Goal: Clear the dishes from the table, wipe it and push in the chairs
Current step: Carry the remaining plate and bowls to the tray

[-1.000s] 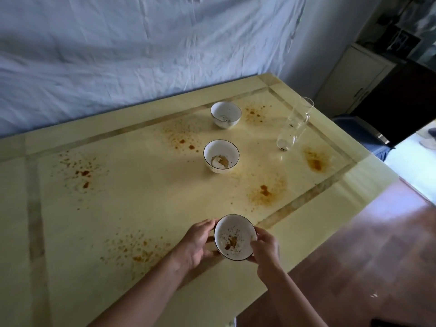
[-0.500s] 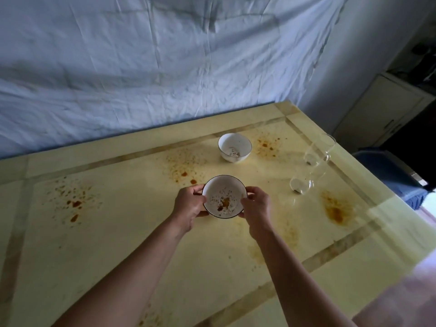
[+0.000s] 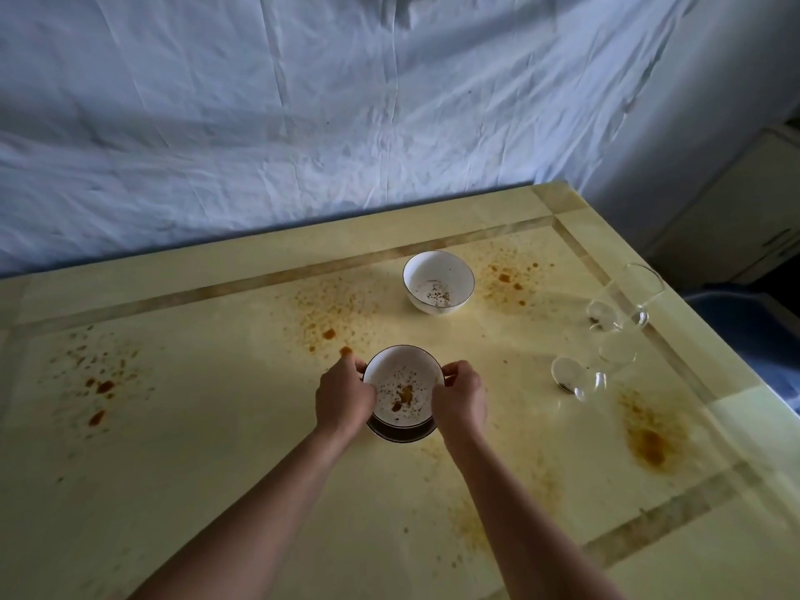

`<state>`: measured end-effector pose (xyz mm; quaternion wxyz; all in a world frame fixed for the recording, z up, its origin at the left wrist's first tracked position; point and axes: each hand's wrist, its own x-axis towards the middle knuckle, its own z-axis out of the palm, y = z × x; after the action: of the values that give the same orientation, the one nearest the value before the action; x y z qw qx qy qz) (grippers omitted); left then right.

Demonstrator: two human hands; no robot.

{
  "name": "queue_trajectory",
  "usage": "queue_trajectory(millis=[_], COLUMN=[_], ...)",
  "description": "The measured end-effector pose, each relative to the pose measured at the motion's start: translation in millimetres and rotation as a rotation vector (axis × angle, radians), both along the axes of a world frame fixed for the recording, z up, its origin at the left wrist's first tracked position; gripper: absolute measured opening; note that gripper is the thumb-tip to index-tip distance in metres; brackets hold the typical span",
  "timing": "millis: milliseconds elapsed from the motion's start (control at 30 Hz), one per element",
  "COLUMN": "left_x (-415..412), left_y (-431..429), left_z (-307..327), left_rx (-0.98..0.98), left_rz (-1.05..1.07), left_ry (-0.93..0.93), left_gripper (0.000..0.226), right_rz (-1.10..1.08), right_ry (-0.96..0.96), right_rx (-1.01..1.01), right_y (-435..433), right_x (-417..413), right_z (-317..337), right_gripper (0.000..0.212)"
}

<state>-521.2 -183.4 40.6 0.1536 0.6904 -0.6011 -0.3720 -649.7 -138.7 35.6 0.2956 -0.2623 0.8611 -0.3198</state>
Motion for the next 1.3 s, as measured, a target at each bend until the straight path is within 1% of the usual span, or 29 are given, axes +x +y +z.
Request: queue_trajectory(millis=[133, 233, 333, 467, 533, 633, 733, 933, 1000, 1033, 1100, 1167, 1200, 1300], left_x=[-2.7, -4.4, -6.1, -13.2, -16.4, -19.6, -19.8, -13.6, -8.4, -4.7, 2.9, 10.2, 13.2, 19.8], left_y=[0.6, -0.3, -0.4, 0.9, 1.3, 0.4, -1.1, -1.3, -5.3, -8.0, -14.2, -18.8, -21.3, -26.3], left_z=[-3.4, -5.9, -1.8, 4.9, 6.6, 8.8, 11.4, 5.0, -0.8, -6.0, -15.7, -19.9, -20.8, -21.7], left_rx=[-0.046, -0.072, -0.080, -0.083, -0.080, -0.073, -0.074, -0.102, -0.060, -0.008, 0.158, 0.325, 0.376, 0.522], left_rz=[-0.076, -0.129, -0.202, -0.301, -0.333, -0.361, -0.377, -0.351, -0.312, -0.281, -0.160, -0.005, 0.042, 0.106], left_ry=[-0.102, -0.173, -0.239, -0.394, -0.444, -0.491, -0.535, -0.488, -0.434, -0.351, -0.028, 0.275, 0.364, 0.532], left_gripper=[0.028, 0.037, 0.034, 0.045, 0.042, 0.034, 0.034, 0.037, 0.036, 0.037, 0.047, 0.062, 0.064, 0.058], right_rz=[0.029, 0.041, 0.081, 0.152, 0.173, 0.191, 0.195, 0.129, 0.106, 0.089, 0.039, -0.005, -0.014, 0.009], right_ry=[0.028, 0.042, 0.067, 0.133, 0.148, 0.159, 0.151, 0.073, 0.038, 0.005, -0.148, -0.372, -0.461, -0.576], right_rx=[0.026, 0.034, 0.045, 0.075, 0.094, 0.111, 0.111, 0.090, 0.096, 0.105, 0.100, 0.053, 0.035, -0.014], right_y=[-0.8, 0.7, 1.8, 4.9, 6.4, 6.5, 5.6, 4.6, 4.8, 4.6, 2.4, 2.9, 3.6, 6.7], right_x=[3.0, 2.8, 3.2, 5.0, 5.9, 6.6, 6.5, 8.5, 5.3, 3.4, -2.3, -8.0, -11.3, -15.7], right_z=[-4.7, -4.9, -3.7, -2.2, -2.1, -2.7, -5.1, -7.7, -11.0, -11.4, -10.7, -7.4, -6.5, -4.1], right_gripper=[0.024, 0.023, 0.025, 0.027, 0.026, 0.028, 0.033, 0.032, 0.037, 0.044, 0.050, 0.047, 0.046, 0.043])
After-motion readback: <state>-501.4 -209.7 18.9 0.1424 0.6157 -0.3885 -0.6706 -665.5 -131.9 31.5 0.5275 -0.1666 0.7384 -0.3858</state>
